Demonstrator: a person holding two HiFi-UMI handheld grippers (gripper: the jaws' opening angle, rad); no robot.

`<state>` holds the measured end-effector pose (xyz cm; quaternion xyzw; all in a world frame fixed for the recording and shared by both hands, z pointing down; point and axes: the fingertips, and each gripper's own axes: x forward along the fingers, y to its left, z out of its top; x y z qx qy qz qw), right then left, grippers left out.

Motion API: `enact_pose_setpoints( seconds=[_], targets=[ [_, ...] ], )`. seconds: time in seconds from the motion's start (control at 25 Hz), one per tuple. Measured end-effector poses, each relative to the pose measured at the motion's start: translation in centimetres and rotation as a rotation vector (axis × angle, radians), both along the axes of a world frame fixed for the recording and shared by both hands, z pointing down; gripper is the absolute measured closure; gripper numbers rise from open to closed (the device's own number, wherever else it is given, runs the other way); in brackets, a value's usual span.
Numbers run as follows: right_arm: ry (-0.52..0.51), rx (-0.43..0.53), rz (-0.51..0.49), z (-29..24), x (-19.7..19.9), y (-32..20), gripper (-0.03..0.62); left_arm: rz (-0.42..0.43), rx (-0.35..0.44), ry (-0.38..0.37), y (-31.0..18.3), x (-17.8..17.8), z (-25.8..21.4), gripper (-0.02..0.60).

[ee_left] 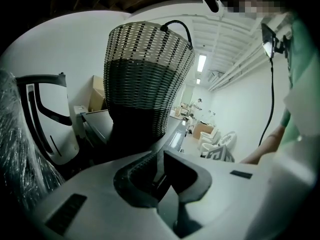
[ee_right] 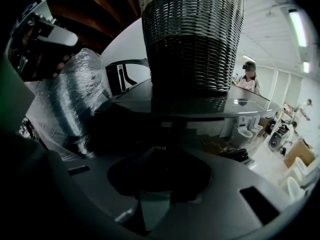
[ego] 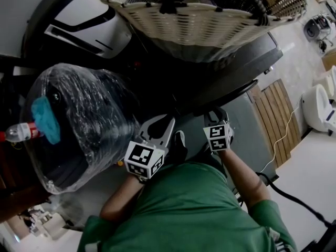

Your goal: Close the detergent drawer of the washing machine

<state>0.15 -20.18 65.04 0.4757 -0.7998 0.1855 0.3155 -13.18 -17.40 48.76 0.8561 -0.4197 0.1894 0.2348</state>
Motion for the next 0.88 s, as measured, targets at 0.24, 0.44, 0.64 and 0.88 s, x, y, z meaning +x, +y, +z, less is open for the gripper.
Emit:
enact_pose_setpoints(
  seconds=[0.24, 0.44, 0.64, 0.88],
  targets=[
    [-0.023, -0.017, 0.012, 0.1, -0.2, -0.3, 0.49, -0.008, 0.0, -0.003, 0.0, -0.7, -0.1, 0.525],
    [-0.02, -0.018, 0.026, 0.1, -0.2, -0.6, 0.488, -0.014, -0.003, -0.006, 0.6, -0.9, 0.2, 0.525],
    [-0.021, -0.02, -0.022, 0.1, -0.2, -0.3, 0.49, -0.017, 0.004, 0.01, 1.1, -0.5, -0.3, 0.525],
    [-0.056, -0.01, 0.031, -3.4, 2.0, 1.0, 0.487, -0.005, 0.055, 0.038, 1.2, 0.7, -1.8, 0.525]
  ],
)
